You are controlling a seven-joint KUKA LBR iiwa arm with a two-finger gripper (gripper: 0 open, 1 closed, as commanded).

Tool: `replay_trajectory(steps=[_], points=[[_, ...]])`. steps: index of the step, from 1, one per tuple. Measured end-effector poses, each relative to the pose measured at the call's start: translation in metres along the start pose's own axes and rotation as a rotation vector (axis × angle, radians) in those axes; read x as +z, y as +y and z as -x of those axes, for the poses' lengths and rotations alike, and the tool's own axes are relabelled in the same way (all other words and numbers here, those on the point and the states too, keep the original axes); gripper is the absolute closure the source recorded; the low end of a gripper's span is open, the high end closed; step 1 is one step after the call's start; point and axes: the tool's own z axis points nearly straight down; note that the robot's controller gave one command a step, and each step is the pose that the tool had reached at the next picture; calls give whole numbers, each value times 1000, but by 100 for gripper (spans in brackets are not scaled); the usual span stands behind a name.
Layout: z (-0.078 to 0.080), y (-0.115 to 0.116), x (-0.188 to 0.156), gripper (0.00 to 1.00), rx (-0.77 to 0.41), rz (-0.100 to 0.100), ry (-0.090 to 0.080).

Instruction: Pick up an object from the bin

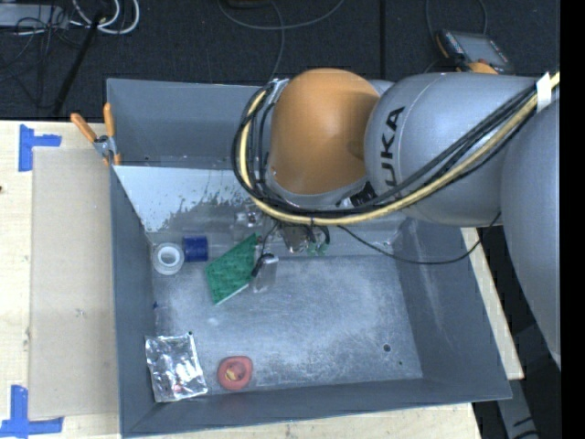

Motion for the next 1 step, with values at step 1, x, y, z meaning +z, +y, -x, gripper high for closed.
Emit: replay_trajectory(steps=[1], points=[[2, -7, -58, 100, -25, -1, 1]])
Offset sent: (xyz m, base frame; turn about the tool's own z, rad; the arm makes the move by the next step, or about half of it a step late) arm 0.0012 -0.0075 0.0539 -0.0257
